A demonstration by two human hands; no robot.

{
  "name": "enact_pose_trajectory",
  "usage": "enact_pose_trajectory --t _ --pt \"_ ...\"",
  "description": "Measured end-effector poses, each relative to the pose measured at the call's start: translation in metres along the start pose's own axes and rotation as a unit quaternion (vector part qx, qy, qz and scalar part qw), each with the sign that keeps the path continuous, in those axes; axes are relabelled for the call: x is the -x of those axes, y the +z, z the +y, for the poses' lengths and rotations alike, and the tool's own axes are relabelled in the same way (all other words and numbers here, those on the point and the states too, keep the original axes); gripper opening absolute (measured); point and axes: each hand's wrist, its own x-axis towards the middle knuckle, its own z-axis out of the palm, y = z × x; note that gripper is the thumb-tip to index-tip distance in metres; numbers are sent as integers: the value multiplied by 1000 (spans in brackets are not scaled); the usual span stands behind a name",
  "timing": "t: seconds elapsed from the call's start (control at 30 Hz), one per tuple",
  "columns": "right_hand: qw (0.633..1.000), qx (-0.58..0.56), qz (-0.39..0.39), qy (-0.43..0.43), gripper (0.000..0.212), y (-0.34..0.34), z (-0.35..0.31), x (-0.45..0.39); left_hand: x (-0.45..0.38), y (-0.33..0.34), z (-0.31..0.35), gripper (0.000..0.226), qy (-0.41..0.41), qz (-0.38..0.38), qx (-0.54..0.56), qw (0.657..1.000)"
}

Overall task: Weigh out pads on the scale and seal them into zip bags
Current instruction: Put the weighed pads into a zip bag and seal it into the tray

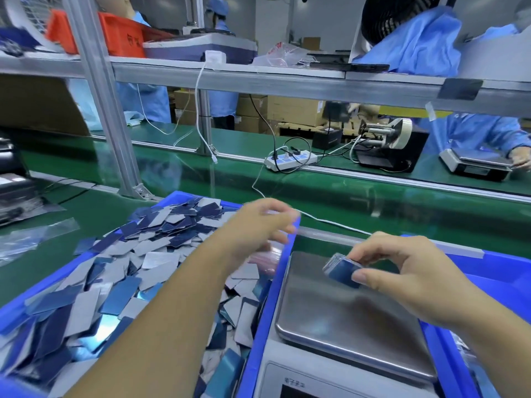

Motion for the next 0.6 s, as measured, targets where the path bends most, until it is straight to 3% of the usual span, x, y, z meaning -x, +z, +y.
enact_pose_trajectory --t 0.03,0.07,0.1,0.17,0.23,0.37,0.5,0.6 --pt "999 46 10 15 29 1 1 0 -6 -7 -4 7 -1 136 -99 986" --pt "996 81 13 28 27 2 2 0 -12 -13 -10 11 -15 218 -215 952" --pt "993 107 9 39 26 4 2 1 -16 -18 -18 17 -44 232 -314 920" --pt "988 146 -14 47 24 8 2 1 -18 -18 -29 31 -110 187 -415 883" --pt "982 174 -48 47 21 10 2 1 -20 -15 -34 33 -136 161 -450 868" --pt "980 187 -60 40 18 12 5 0 -23 -11 -31 13 -148 148 -488 847" --pt "973 217 -72 23 15 13 7 -1 -20 -13 -27 13 -146 154 -457 864" --pt "981 181 -48 54 14 14 7 -1 -13 -14 -17 11 -97 188 -418 883"
